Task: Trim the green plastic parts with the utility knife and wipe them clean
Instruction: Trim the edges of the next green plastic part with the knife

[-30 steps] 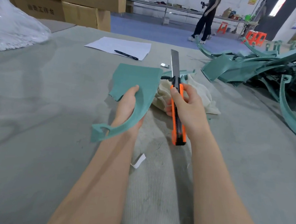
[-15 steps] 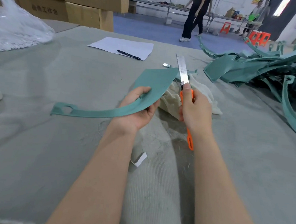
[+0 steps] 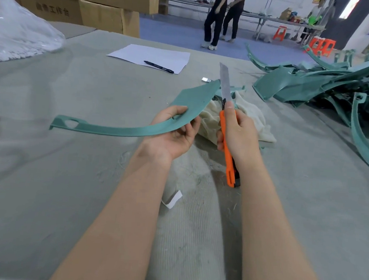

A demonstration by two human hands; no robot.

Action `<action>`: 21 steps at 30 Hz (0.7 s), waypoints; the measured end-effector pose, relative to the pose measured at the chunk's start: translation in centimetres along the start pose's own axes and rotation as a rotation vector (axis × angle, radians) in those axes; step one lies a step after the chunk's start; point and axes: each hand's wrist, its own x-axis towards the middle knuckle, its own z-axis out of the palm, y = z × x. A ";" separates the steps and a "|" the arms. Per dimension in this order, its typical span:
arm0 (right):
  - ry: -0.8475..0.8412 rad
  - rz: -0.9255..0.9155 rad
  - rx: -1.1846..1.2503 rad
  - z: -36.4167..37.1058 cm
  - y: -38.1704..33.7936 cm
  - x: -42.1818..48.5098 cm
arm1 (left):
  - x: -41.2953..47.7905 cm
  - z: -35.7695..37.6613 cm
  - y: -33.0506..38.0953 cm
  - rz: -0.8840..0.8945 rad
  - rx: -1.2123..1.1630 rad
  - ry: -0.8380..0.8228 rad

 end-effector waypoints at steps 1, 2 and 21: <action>0.006 0.002 -0.007 0.0 0.0 0.0 | 0.0 -0.1 0.1 0.003 0.004 0.002; 0.018 0.002 -0.012 0.0 0.0 0.1 | 0.1 -0.3 0.2 0.006 0.009 0.004; -0.012 -0.083 -0.027 0.3 -0.5 -0.9 | -0.5 -1.2 0.4 -0.048 -0.099 -0.072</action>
